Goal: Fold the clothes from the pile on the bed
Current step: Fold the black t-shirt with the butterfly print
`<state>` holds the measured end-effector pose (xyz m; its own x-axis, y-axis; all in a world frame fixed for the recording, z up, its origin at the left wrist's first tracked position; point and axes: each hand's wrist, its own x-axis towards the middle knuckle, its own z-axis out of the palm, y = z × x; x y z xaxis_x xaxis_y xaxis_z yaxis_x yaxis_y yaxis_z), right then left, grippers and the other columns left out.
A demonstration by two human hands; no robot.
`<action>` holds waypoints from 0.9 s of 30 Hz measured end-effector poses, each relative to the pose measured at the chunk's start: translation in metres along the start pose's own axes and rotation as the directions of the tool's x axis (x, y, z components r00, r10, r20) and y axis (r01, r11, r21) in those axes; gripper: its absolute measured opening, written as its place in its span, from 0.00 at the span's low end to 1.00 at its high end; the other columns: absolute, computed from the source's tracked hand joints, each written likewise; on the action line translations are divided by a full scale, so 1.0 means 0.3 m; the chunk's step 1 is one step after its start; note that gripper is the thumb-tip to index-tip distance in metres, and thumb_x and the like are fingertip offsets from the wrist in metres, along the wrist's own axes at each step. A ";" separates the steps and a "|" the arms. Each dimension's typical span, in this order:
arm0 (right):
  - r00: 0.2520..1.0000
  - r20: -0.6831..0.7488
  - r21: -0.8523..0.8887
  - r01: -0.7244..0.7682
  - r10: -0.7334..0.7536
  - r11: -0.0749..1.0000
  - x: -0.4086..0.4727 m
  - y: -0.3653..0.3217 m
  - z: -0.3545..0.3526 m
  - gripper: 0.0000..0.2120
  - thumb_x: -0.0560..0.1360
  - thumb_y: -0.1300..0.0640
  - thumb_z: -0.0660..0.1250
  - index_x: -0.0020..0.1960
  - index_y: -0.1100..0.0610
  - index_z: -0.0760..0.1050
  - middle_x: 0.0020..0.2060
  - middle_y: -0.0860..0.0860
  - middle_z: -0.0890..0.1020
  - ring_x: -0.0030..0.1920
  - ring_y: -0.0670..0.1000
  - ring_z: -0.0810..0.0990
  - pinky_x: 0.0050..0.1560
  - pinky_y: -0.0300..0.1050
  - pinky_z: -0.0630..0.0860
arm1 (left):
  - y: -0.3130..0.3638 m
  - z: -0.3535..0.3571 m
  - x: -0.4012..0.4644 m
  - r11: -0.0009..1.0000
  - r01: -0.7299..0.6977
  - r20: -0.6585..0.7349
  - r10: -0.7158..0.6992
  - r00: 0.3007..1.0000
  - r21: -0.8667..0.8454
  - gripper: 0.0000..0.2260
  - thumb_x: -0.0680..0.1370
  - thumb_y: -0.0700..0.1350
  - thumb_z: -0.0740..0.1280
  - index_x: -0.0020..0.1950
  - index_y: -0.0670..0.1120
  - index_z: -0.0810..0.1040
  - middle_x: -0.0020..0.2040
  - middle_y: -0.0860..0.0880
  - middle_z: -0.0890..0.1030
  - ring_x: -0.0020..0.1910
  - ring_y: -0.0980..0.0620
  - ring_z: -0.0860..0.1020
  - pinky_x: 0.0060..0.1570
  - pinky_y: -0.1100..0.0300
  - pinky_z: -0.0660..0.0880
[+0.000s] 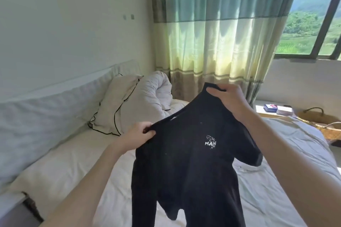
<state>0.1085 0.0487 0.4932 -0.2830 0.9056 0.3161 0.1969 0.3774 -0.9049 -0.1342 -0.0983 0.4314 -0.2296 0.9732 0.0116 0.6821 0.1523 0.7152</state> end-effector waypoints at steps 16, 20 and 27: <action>0.921 0.323 0.043 -0.247 0.220 0.968 -0.036 -0.007 0.200 0.08 0.77 0.61 0.65 0.54 0.63 0.79 0.50 0.61 0.83 0.52 0.59 0.82 0.57 0.53 0.77 | -0.123 -0.229 -0.258 0.925 0.188 0.058 -0.179 0.982 -0.329 0.13 0.74 0.49 0.70 0.48 0.39 0.79 0.42 0.47 0.82 0.42 0.51 0.79 0.48 0.55 0.75; 0.885 0.406 0.060 -0.275 0.228 0.960 -0.018 -0.032 0.215 0.18 0.74 0.49 0.69 0.52 0.64 0.80 0.49 0.61 0.83 0.50 0.58 0.83 0.59 0.54 0.77 | -0.113 -0.263 -0.247 0.858 0.195 0.040 -0.200 0.979 -0.476 0.17 0.77 0.50 0.65 0.56 0.38 0.79 0.50 0.43 0.83 0.48 0.47 0.81 0.53 0.56 0.76; 0.888 0.447 -0.266 0.020 0.105 0.964 -0.003 -0.062 0.252 0.15 0.69 0.45 0.73 0.45 0.57 0.83 0.40 0.55 0.85 0.41 0.51 0.83 0.49 0.44 0.78 | -0.077 -0.360 -0.205 0.977 0.085 -0.237 -0.131 0.963 -0.193 0.10 0.79 0.44 0.65 0.51 0.37 0.80 0.49 0.39 0.82 0.47 0.47 0.78 0.57 0.50 0.73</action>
<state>0.0341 0.0263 0.4881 -0.6508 0.7570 0.0585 0.4333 0.4336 -0.7901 -0.2109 -0.1804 0.4897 -0.4746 0.8763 0.0829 0.5130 0.1988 0.8350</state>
